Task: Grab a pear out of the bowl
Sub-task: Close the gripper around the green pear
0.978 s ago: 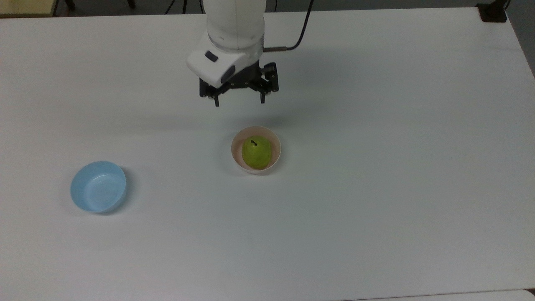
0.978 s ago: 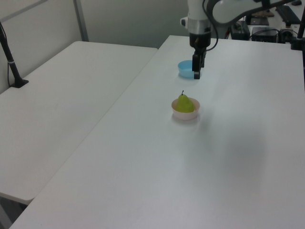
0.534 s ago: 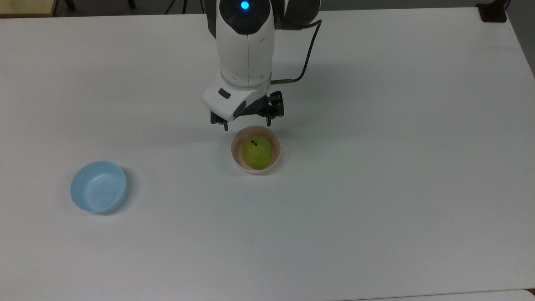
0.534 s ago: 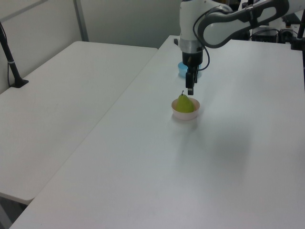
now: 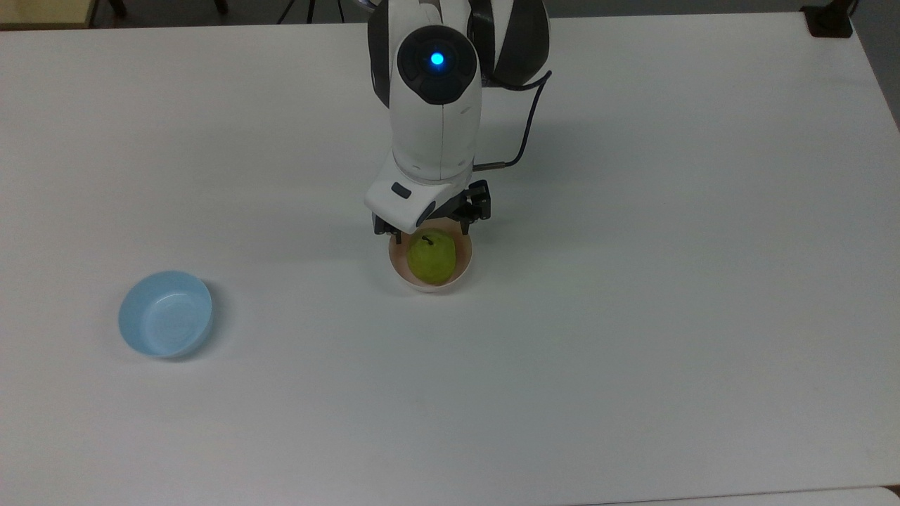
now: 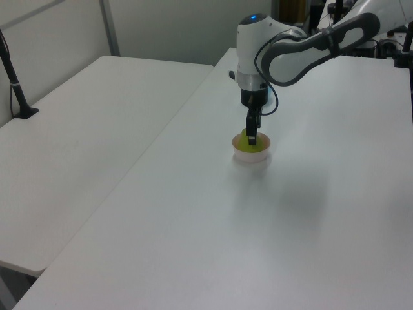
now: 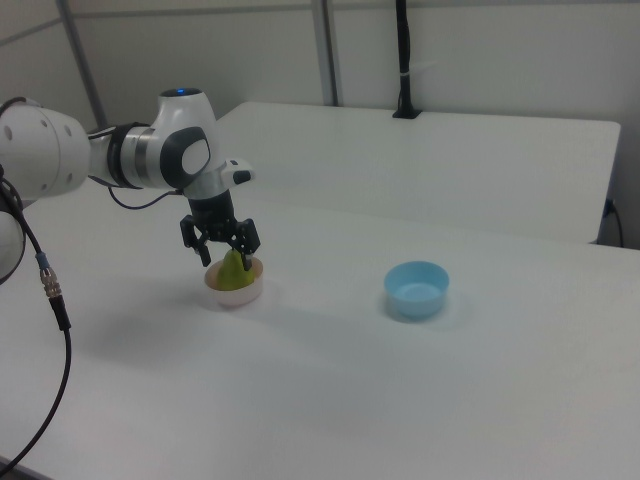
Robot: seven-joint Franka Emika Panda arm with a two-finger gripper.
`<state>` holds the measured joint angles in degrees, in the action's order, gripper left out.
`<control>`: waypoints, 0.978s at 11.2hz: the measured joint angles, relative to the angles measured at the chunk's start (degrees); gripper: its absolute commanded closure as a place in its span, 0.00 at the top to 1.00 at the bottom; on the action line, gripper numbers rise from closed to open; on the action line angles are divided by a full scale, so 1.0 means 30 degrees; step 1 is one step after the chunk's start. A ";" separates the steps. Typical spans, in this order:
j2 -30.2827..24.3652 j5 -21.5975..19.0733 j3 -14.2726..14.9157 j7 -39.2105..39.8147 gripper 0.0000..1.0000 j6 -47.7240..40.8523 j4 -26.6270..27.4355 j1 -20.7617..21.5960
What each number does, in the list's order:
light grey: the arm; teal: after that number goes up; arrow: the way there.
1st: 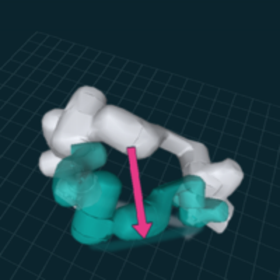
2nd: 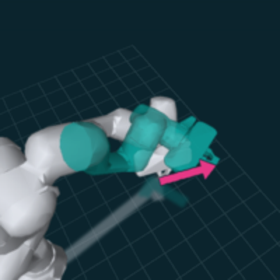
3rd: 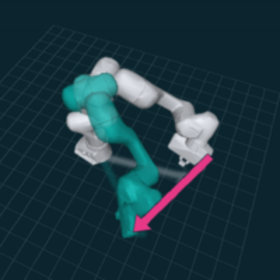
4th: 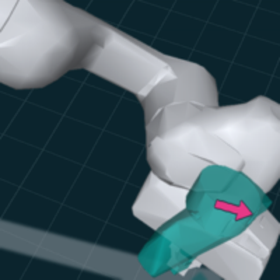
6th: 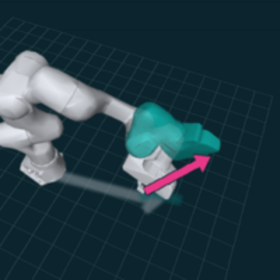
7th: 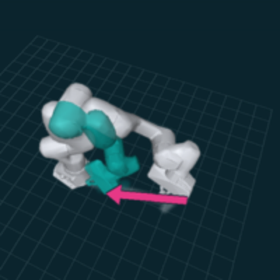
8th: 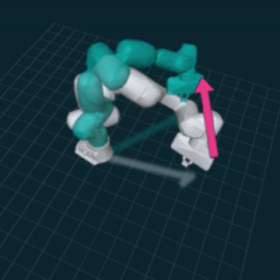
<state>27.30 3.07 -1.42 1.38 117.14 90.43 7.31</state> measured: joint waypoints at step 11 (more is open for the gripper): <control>0.1018 0.0429 0.0000 0.0006 0.60 0.1088 -0.0003 0.0020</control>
<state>30.35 4.35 -1.42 1.40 120.40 90.42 7.37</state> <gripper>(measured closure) 0.163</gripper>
